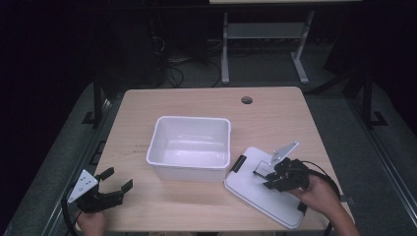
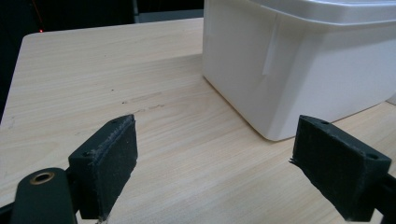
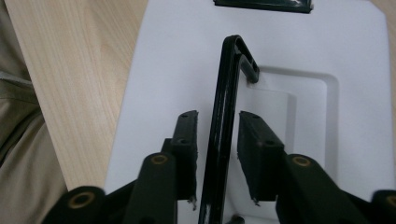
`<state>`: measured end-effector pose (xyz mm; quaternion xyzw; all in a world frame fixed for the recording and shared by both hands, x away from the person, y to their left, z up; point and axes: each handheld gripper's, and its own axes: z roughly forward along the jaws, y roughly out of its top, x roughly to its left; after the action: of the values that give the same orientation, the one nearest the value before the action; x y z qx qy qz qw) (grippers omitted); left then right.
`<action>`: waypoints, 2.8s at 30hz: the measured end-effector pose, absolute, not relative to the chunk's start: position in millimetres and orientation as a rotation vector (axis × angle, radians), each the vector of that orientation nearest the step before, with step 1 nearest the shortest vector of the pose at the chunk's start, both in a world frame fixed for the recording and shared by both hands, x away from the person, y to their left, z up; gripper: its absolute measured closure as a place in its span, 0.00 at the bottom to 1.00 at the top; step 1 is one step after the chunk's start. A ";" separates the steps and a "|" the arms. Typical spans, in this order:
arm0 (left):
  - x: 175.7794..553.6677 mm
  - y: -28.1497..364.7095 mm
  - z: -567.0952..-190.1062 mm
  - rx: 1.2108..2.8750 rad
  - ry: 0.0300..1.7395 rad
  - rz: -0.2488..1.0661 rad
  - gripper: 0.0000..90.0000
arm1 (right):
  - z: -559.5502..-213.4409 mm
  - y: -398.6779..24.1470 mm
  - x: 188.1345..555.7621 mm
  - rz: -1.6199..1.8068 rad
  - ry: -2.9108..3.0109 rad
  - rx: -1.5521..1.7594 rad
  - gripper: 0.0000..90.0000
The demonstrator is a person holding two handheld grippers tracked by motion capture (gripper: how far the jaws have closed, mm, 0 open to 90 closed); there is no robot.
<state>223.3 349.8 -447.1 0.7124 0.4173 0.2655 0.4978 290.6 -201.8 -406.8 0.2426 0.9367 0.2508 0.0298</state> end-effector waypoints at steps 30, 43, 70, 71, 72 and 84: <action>223.0 349.1 -447.0 1.722 1.010 0.645 0.14 | -400.7 -227.1 297.0 0.745 2.876 0.765 0.94; 223.2 348.6 -447.2 1.726 1.010 0.643 0.14 | -376.4 -236.9 292.2 0.755 2.855 0.729 0.94; 223.7 348.4 -447.6 1.726 1.016 0.646 0.14 | -299.9 -252.0 279.2 0.787 2.801 0.647 0.94; 223.7 348.2 -447.6 1.725 1.015 0.646 0.14 | -294.7 -251.3 278.8 0.788 2.802 0.643 0.94; 223.7 348.2 -447.6 1.725 1.015 0.646 0.14 | -294.7 -251.3 278.8 0.788 2.802 0.643 0.94; 223.5 348.9 -447.3 1.727 1.015 0.650 0.14 | -269.0 -238.5 280.5 0.813 2.795 0.581 0.94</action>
<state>223.5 348.9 -447.3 0.7126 0.4186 0.2681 0.4950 280.5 -238.5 -269.0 0.1950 0.9381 0.2728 0.0865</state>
